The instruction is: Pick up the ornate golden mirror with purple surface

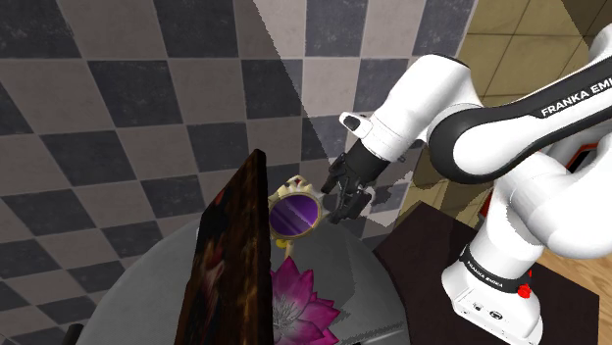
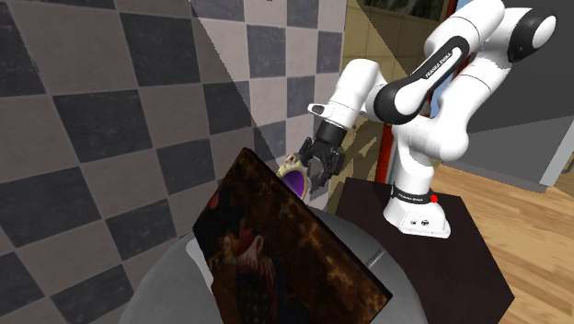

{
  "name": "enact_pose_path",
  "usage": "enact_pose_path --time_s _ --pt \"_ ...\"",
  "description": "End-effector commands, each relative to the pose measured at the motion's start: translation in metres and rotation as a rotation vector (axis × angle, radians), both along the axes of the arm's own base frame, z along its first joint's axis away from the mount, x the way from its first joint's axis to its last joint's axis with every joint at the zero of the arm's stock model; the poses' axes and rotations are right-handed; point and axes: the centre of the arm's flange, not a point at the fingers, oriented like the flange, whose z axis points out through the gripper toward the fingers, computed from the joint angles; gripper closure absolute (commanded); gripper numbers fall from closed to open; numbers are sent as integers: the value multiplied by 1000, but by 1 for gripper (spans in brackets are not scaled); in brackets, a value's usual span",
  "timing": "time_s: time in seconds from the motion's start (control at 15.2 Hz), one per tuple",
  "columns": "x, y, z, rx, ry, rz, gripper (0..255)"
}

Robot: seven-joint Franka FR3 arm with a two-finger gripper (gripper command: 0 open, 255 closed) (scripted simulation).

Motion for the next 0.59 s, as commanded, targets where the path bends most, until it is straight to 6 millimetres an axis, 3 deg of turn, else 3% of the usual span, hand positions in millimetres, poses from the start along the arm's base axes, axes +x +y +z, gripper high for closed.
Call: enact_pose_path --time_s 0.0,0.2,0.33,0.4,0.53 --pt "0 2 -10 1 -3 3 0" --pt "0 2 -29 1 -3 3 0" --pt "0 2 -29 1 -3 3 0" --pt "0 2 -29 1 -3 3 255" --pt "-1 2 -29 1 -3 3 255"
